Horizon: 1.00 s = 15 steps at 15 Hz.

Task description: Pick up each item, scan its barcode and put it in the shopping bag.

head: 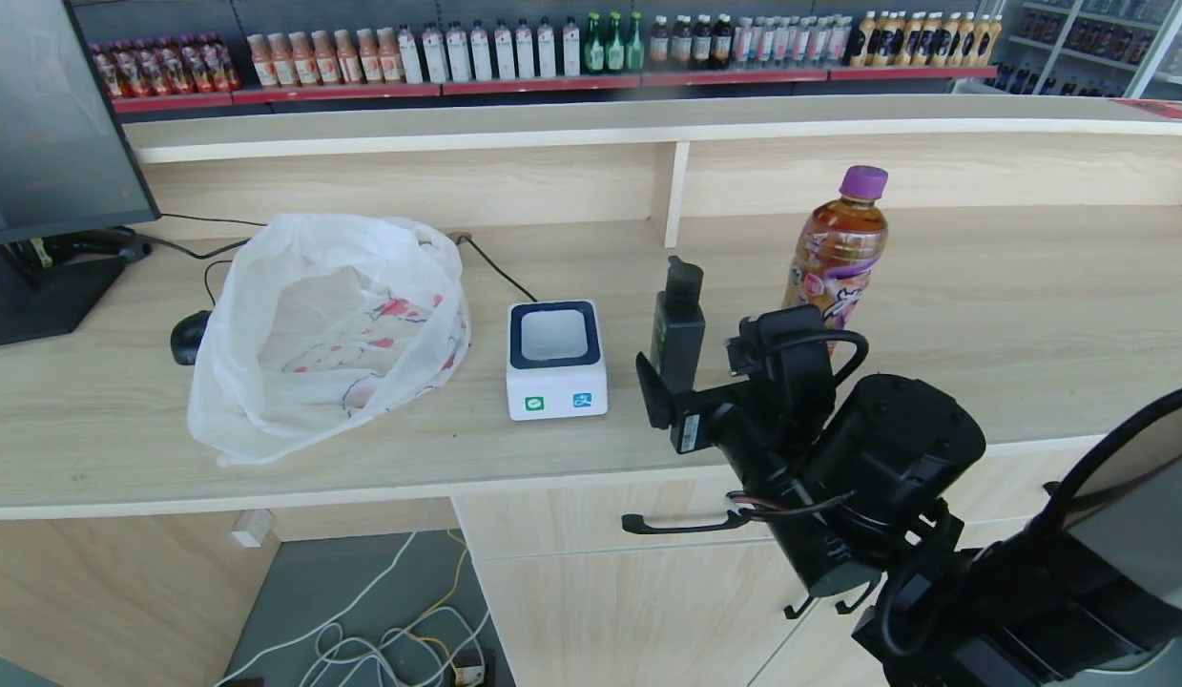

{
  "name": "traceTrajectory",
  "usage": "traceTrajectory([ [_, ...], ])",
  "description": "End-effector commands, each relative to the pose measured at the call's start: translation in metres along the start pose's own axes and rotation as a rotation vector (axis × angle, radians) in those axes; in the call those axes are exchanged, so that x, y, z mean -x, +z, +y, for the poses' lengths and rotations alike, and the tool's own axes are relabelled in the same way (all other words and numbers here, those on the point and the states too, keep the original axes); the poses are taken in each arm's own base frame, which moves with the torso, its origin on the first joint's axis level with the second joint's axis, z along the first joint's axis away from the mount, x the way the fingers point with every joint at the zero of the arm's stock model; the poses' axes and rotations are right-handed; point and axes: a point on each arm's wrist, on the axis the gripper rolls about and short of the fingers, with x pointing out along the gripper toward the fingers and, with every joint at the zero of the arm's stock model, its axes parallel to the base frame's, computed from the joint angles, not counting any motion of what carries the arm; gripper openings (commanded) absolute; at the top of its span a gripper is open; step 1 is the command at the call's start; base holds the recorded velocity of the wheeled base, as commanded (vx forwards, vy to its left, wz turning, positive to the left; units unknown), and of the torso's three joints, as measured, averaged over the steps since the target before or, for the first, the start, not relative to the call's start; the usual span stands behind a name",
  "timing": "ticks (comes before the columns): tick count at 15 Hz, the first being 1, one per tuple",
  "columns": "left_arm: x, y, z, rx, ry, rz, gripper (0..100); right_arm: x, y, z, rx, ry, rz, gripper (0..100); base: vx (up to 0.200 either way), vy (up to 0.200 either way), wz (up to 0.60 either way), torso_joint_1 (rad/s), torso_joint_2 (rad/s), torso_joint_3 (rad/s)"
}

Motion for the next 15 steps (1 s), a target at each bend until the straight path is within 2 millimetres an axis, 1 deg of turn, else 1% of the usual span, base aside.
traceTrajectory([
  [1,0.000,0.000,0.000,0.000,0.001,-0.001,100,-0.006,-0.003,-0.003,0.004,-0.014,0.001,100,0.000,0.000,0.00,0.000,0.00,0.000],
  [5,0.000,0.000,0.000,0.000,0.000,-0.001,100,-0.013,-0.008,0.001,-0.003,-0.018,-0.002,100,0.000,0.000,0.00,0.000,0.00,0.000],
  [8,0.000,0.000,0.000,0.000,0.000,-0.001,100,-0.023,-0.014,0.007,-0.007,-0.021,-0.010,100,0.000,0.000,0.00,0.000,0.00,0.000],
  [11,0.000,0.000,0.000,0.000,0.000,-0.001,100,-0.030,-0.019,0.006,-0.004,-0.035,-0.009,100,0.000,0.000,0.00,0.000,0.00,0.000],
  [14,0.000,0.000,0.000,0.000,0.001,-0.001,100,-0.045,-0.012,0.003,-0.021,-0.060,-0.052,100,0.000,0.000,0.00,0.000,0.00,0.000],
  [15,0.000,0.000,0.000,0.000,0.001,-0.001,100,-0.047,-0.012,0.002,-0.023,-0.064,-0.057,100,0.000,0.000,0.00,0.000,0.00,0.000],
])
